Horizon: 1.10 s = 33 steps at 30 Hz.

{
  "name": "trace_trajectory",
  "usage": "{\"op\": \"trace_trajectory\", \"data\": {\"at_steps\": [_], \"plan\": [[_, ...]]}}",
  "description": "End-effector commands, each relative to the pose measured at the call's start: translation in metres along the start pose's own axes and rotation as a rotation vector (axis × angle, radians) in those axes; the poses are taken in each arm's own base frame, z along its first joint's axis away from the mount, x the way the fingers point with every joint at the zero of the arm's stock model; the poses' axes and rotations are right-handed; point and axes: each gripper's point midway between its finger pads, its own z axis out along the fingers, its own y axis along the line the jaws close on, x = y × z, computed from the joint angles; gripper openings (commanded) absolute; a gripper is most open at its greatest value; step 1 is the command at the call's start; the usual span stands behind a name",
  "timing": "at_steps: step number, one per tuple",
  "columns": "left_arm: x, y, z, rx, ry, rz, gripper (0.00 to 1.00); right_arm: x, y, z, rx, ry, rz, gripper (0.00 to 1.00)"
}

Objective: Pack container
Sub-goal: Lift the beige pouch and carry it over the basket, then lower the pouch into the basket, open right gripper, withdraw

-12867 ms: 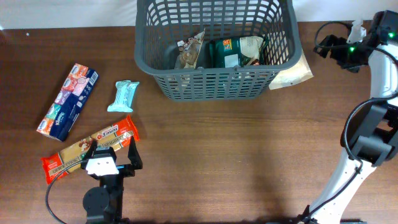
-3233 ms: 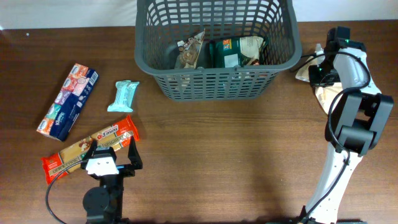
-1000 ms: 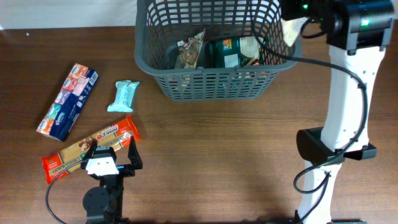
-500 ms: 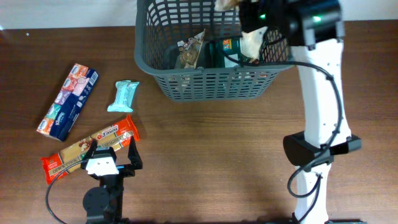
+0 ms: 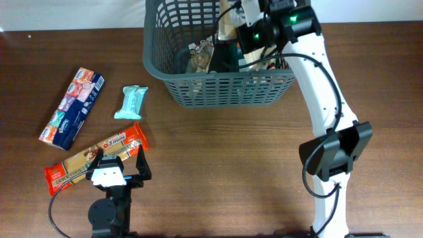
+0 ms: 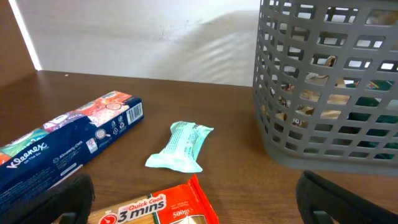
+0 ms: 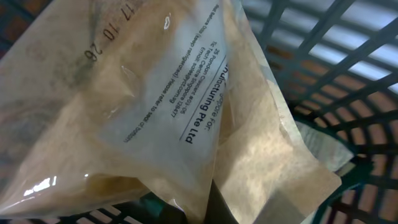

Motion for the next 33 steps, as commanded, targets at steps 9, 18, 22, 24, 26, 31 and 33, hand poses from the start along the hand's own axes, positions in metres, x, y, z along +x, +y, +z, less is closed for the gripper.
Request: {"op": "trace_trajectory", "data": {"at_steps": [9, 18, 22, 24, 26, 31, 33], "plan": [[0.001, -0.002, 0.0, 0.013, -0.003, 0.016, 0.99, 0.031, -0.011, 0.03, -0.004, 0.076, -0.002, 0.04], [0.001, -0.002, 0.0, 0.013, -0.003, 0.016, 0.99, 0.034, -0.036, 0.026, 0.03, 0.074, 0.034, 0.39], [0.001, -0.002, 0.0, 0.013, -0.003, 0.016, 0.99, 0.036, -0.043, 0.025, 0.036, 0.079, 0.044, 0.66], [0.001, -0.002, 0.0, 0.013, -0.003, 0.016, 0.99, 0.036, -0.043, 0.025, 0.037, 0.081, 0.045, 0.84], [0.001, -0.002, 0.0, 0.013, -0.003, 0.016, 0.99, 0.036, -0.043, 0.025, 0.036, 0.08, 0.045, 0.9], [0.001, -0.002, 0.0, 0.013, -0.003, 0.016, 0.99, 0.029, -0.043, 0.019, 0.039, 0.059, 0.041, 0.94], [0.001, -0.002, 0.0, 0.013, -0.003, 0.016, 0.99, 0.02, -0.043, 0.012, 0.043, 0.03, 0.037, 0.95]]}}
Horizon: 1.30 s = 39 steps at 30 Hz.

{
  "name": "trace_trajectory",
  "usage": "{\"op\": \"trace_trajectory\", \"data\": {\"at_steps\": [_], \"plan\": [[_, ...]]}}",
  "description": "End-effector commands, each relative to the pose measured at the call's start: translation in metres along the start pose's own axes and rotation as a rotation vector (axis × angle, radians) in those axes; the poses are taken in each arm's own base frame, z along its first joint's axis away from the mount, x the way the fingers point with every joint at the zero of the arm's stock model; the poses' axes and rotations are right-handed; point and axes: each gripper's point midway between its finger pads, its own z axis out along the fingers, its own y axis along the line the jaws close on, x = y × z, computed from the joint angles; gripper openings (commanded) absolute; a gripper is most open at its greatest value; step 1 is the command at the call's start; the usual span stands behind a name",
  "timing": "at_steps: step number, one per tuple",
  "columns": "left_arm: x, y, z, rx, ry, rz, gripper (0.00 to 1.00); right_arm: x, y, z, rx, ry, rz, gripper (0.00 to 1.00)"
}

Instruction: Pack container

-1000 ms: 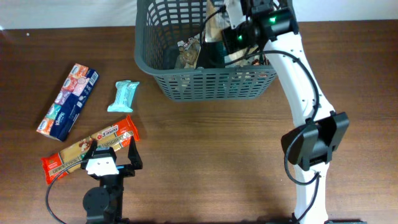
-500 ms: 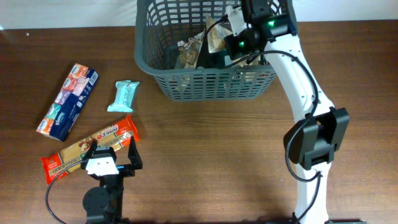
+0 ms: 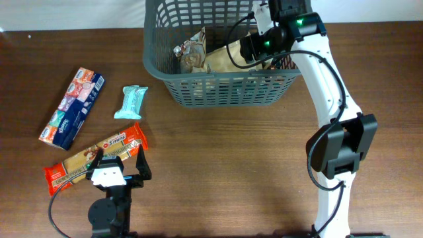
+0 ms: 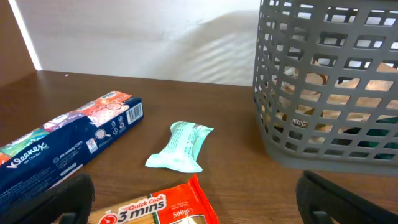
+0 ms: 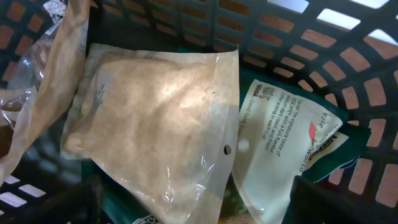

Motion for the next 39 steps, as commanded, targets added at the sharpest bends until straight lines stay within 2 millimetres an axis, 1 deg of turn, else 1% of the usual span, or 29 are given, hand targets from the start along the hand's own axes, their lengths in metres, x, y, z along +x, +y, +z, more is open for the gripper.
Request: {"op": "trace_trajectory", "data": {"at_steps": [1, 3, 5, 6, 9, 12, 14, 16, 17, 20, 23, 25, 27, 32, 33, 34, 37, 39], "plan": [[0.001, -0.002, 0.0, 0.013, -0.003, 0.016, 0.99, -0.023, 0.002, -0.026, 0.01, -0.08, -0.015, 0.96], [0.001, -0.002, 0.0, 0.013, -0.003, 0.016, 0.99, -0.038, 0.003, -0.042, 0.016, -0.132, -0.023, 0.98], [0.001, -0.002, 0.0, 0.013, -0.003, 0.016, 0.99, -0.055, 0.001, -0.064, 0.033, -0.193, -0.028, 1.0], [0.001, -0.002, 0.0, 0.013, -0.003, 0.016, 0.99, -0.061, -0.002, -0.074, 0.047, -0.217, -0.027, 0.99], [0.001, -0.002, 0.0, 0.013, -0.003, 0.016, 0.99, -0.079, -0.02, -0.114, 0.139, -0.297, -0.012, 0.99], [0.001, -0.002, 0.0, 0.013, -0.003, 0.016, 0.99, -0.086, -0.048, -0.158, 0.255, -0.361, 0.02, 0.99], [0.001, -0.002, 0.0, 0.013, -0.003, 0.016, 0.99, -0.085, -0.068, -0.187, 0.326, -0.392, 0.049, 0.99], [0.001, -0.002, 0.0, 0.013, -0.003, 0.016, 0.99, -0.079, -0.091, -0.215, 0.394, -0.417, 0.086, 0.99], [0.001, -0.002, 0.0, 0.013, -0.003, 0.016, 0.99, -0.073, -0.105, -0.233, 0.438, -0.429, 0.11, 0.99], [0.001, -0.002, 0.0, 0.013, -0.003, 0.016, 0.99, -0.054, -0.143, -0.27, 0.566, -0.438, 0.179, 0.99], [0.001, -0.002, 0.0, 0.013, -0.003, 0.016, 0.99, -0.03, -0.177, -0.299, 0.678, -0.429, 0.27, 0.99], [0.001, -0.002, 0.0, 0.013, -0.003, 0.016, 0.99, -0.014, -0.195, -0.31, 0.718, -0.409, 0.309, 0.99], [0.001, -0.002, 0.0, 0.013, -0.003, 0.016, 0.99, 0.003, -0.213, -0.315, 0.746, -0.377, 0.355, 0.99], [0.001, -0.002, 0.0, 0.013, -0.003, 0.016, 0.99, 0.05, -0.252, -0.321, 0.798, -0.283, 0.502, 0.99], [0.001, -0.002, 0.0, 0.013, -0.003, 0.016, 0.99, 0.056, -0.258, -0.321, 0.804, -0.272, 0.521, 0.99], [0.001, -0.002, 0.0, 0.013, -0.003, 0.016, 0.99, 0.067, -0.268, -0.322, 0.816, -0.25, 0.555, 0.99], [0.001, -0.002, 0.0, 0.013, -0.003, 0.016, 0.99, 0.091, -0.291, -0.318, 0.835, -0.201, 0.629, 0.99], [0.001, -0.002, 0.0, 0.013, -0.003, 0.016, 0.99, 0.107, -0.304, -0.307, 0.825, -0.157, 0.685, 0.99]]}}
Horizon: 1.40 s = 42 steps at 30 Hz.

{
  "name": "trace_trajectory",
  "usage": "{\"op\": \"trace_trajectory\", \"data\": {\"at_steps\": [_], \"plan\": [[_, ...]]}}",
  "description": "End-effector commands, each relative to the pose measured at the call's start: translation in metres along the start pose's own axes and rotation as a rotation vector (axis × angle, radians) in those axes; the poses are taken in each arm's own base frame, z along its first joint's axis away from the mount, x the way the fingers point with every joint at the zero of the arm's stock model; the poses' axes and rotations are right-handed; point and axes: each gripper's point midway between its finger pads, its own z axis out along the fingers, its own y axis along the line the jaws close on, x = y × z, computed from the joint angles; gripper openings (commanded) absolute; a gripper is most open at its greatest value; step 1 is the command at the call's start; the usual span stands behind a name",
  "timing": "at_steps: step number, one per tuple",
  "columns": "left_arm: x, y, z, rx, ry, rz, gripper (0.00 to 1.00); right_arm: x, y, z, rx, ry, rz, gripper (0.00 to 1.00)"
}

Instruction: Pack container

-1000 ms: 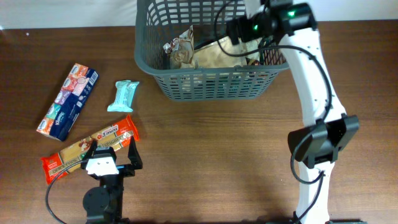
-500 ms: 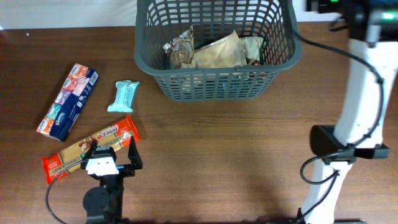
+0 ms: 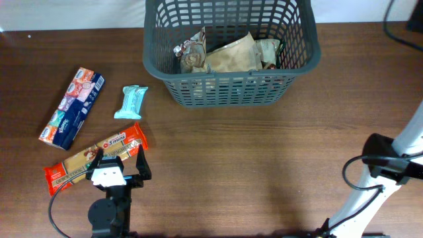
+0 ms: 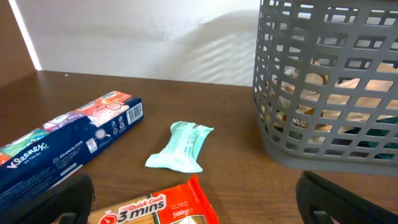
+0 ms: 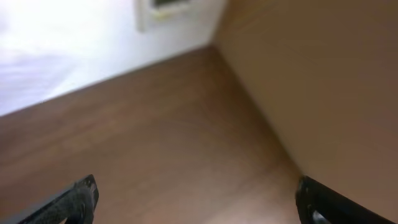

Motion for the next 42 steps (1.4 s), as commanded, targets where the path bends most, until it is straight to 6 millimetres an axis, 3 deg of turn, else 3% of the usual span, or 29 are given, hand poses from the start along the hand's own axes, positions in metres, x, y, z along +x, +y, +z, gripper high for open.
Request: {"op": "trace_trajectory", "data": {"at_steps": [1, 6, 10, 13, 27, 31, 33, 36, 42], "plan": [[0.001, -0.002, 0.0, 0.013, -0.003, 0.016, 0.99, 0.021, -0.022, 0.025, 0.027, 0.096, 0.08, 0.99], [0.001, -0.002, 0.0, 0.013, -0.003, 0.016, 0.99, 0.065, -0.007, 0.076, -0.065, 0.281, 0.081, 0.99], [0.001, -0.002, 0.0, 0.013, -0.003, 0.016, 0.99, 0.093, 0.003, 0.104, -0.071, 0.374, 0.063, 0.99], [0.001, -0.002, 0.0, 0.013, -0.003, 0.016, 0.99, 0.106, 0.006, 0.114, -0.071, 0.414, 0.056, 0.99], [0.001, -0.002, 0.0, 0.01, -0.004, 0.016, 0.99, 0.11, 0.006, 0.117, -0.071, 0.425, 0.055, 0.99], [-0.005, 0.018, -0.001, -0.107, -0.029, 0.014, 0.99, 0.11, 0.006, 0.117, -0.071, 0.425, 0.055, 0.99], [-0.014, 0.018, -0.002, -0.106, -0.065, 0.012, 0.99, 0.11, 0.006, 0.117, -0.071, 0.425, 0.055, 0.99], [-0.022, 0.01, -0.002, -0.06, -0.097, 0.011, 0.99, 0.11, 0.006, 0.117, -0.071, 0.425, 0.055, 0.99], [-0.045, -0.036, -0.011, 0.199, -0.137, 0.023, 0.99, 0.11, 0.006, 0.117, -0.071, 0.425, 0.055, 0.99]]}}
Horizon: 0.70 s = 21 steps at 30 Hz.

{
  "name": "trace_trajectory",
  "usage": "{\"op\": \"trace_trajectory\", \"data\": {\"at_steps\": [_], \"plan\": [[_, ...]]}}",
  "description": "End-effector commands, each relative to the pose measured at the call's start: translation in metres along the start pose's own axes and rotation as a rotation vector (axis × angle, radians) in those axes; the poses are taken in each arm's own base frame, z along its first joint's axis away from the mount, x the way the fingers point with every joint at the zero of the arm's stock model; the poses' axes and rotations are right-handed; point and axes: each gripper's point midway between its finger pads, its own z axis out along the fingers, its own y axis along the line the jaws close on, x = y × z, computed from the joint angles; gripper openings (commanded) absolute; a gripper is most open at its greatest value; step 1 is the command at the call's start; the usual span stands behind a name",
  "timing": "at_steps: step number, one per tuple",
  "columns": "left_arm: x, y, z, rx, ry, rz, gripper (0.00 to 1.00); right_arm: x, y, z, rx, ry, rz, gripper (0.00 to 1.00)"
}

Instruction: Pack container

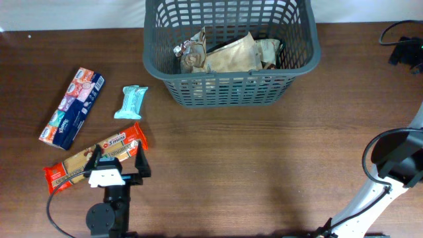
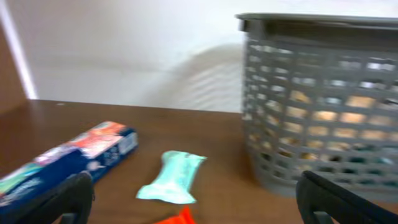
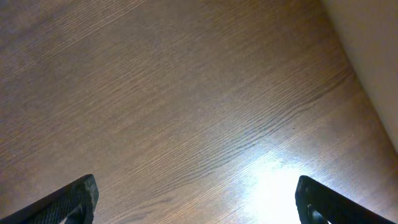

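The grey basket (image 1: 231, 89) stands at the back centre and holds a tan pouch (image 1: 232, 55), a foil snack (image 1: 188, 55) and other packets. To its left on the table lie a blue tissue pack (image 1: 71, 107), a mint-green bar (image 1: 131, 102) and a red noodle pack (image 1: 66, 170). My left gripper (image 1: 119, 165) is open over the noodle pack's right half. The left wrist view is blurred and shows the basket (image 2: 317, 124), the bar (image 2: 171, 177) and the tissue pack (image 2: 68, 158). My right gripper (image 3: 196, 199) is open over bare wood.
The right arm's wrist (image 1: 406, 49) shows at the table's far right edge, with its base (image 1: 396, 165) lower down on that side. A pale wall (image 3: 373, 56) borders the table in the right wrist view.
The left wrist view has shifted and blurred, with the basket rim now in frame, so the left gripper has moved. The right wrist now looks down on bare table and shows at the overhead's right edge.
At first the tan pouch filled the right wrist view, with the right gripper over the basket. Then the pouch lay in the basket with the gripper open above it. After that the right arm was away at the far right, where it remains.
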Motion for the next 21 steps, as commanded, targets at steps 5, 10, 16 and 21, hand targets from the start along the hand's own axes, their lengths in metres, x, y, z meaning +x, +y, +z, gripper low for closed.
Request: {"op": "trace_trajectory", "data": {"at_steps": [5, 10, 16, 21], "plan": [[-0.074, -0.032, -0.025, 0.16, -0.066, 0.023, 0.99, -0.001, 0.001, -0.001, -0.005, -0.005, 0.013, 0.99], [-0.148, -0.028, -0.049, 0.101, -0.081, 0.121, 0.99, -0.001, 0.001, -0.001, -0.005, -0.005, 0.013, 0.99], [-0.195, -0.004, -0.037, -0.052, 0.087, 0.198, 0.99, -0.001, 0.001, -0.001, -0.005, -0.005, 0.013, 0.99], [-0.196, 0.001, -0.002, -0.075, 0.196, 0.202, 0.99, -0.001, 0.001, -0.001, -0.005, -0.005, 0.013, 0.99]]}}
